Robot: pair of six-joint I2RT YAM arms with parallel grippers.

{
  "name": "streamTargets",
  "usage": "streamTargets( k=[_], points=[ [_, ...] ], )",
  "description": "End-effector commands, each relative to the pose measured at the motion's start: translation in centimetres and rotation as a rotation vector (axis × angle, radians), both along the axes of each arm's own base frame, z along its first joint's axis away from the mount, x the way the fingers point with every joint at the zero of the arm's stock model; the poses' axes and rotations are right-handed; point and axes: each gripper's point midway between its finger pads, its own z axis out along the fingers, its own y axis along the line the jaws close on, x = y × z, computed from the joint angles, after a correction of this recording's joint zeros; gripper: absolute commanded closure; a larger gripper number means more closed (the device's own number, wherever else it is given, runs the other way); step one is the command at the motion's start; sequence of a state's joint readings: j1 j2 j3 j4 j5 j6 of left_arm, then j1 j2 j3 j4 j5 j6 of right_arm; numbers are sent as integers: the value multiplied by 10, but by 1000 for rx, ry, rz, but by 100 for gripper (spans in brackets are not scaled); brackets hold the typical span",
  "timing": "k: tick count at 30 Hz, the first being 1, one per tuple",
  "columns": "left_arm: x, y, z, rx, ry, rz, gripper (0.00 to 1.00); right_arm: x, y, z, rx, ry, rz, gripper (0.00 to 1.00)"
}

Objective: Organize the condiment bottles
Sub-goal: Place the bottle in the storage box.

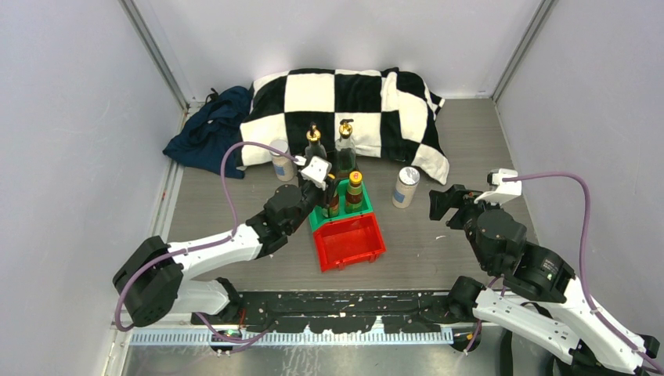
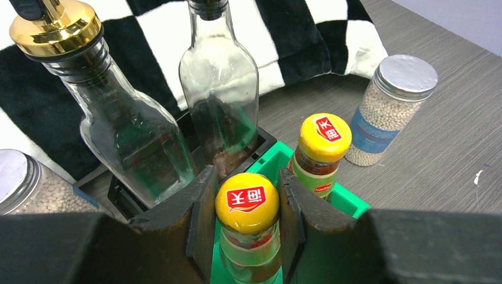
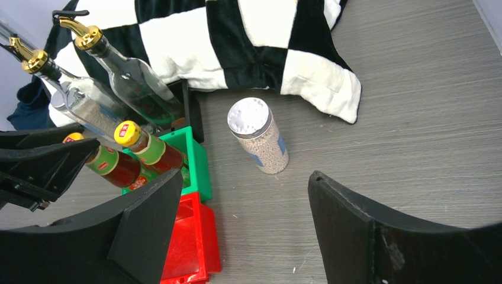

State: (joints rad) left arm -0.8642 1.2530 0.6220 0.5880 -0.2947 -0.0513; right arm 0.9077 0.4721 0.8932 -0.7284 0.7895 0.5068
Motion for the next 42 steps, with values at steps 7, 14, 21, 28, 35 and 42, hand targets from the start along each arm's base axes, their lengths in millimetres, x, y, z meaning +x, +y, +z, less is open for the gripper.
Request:
streamTargets(
  k=[7, 14, 21, 28, 35, 42],
  points=[
    [5, -3, 59, -189, -140, 2, 100, 4, 5, 3, 19, -13, -1, 16],
    [5, -5, 55, -187, -136, -6, 100, 5, 6, 2, 19, -9, -1, 16],
    [5, -5, 50, -187, -130, -9, 100, 5, 7, 0, 16, -6, 1, 16],
    [4, -6, 45, -184, -126, -15, 100, 6, 9, 0, 15, -3, 1, 16],
    [3, -5, 43, -183, -123, -15, 100, 6, 10, -1, 15, -1, 4, 16],
    [3, -2, 38, -174, -115, -4, 97, 6, 10, -2, 14, 2, 4, 16]
  ],
)
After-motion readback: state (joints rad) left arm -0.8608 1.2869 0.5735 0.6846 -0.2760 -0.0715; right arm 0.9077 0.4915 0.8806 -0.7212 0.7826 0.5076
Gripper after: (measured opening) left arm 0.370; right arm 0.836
